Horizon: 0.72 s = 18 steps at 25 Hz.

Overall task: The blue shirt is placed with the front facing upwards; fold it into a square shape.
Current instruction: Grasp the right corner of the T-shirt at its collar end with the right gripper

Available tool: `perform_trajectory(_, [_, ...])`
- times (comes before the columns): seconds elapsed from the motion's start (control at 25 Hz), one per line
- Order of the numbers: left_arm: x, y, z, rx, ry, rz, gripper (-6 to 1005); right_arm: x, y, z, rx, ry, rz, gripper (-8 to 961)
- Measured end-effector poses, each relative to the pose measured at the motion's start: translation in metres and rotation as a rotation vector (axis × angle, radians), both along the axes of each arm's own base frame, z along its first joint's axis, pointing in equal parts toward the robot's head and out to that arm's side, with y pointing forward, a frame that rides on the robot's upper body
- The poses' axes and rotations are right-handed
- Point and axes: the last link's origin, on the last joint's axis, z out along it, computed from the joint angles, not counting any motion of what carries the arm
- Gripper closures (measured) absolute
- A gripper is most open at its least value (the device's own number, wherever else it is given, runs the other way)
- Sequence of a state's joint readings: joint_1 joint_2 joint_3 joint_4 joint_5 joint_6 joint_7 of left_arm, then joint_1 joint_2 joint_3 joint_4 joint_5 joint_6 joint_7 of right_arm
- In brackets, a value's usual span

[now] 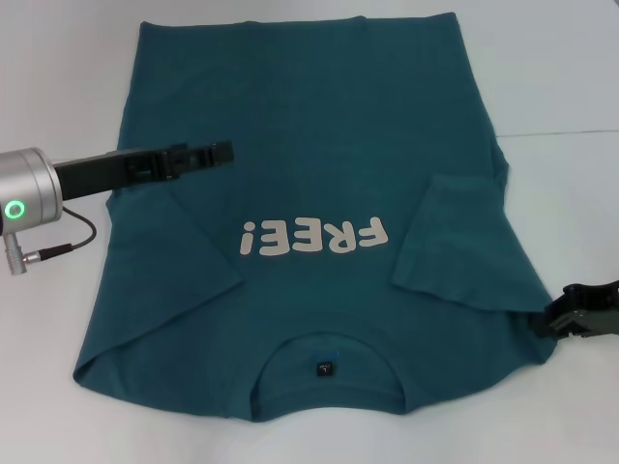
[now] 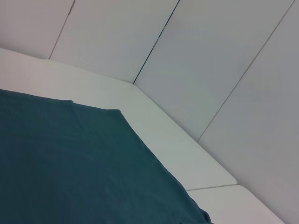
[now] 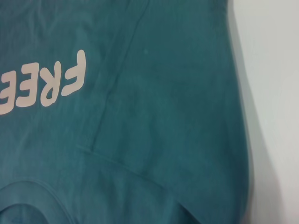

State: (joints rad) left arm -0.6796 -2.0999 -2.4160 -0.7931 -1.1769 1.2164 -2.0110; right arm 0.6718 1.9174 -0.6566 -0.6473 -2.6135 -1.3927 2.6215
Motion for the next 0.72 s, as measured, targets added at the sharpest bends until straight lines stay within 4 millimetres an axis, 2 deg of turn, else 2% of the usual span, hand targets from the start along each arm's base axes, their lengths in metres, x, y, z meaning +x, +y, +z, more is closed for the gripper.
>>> perform_trajectory(0.04, [0.0000, 0.0000, 0.0000, 0.000, 0.000, 0.000, 114, 0.0000, 0.0000, 0.0000, 0.000, 0.000, 0.000, 586])
perform_trajectory(0.12, [0.0000, 0.0000, 0.0000, 0.000, 0.000, 0.000, 114, 0.0000, 0.0000, 0.0000, 0.000, 0.000, 0.000, 743])
perform_trajectory(0.36, [-0.0002, 0.0000, 0.0001, 0.001, -0.001, 0.001, 114, -0.0006, 0.0007, 0.0013, 0.003, -0.003, 0.004, 910])
perform_trajectory(0.72, [-0.0001, 0.0000, 0.0004, 0.002, -0.004, 0.001, 115, 0.0010, -0.0004, 0.0037, 0.004, -0.006, 0.008, 905])
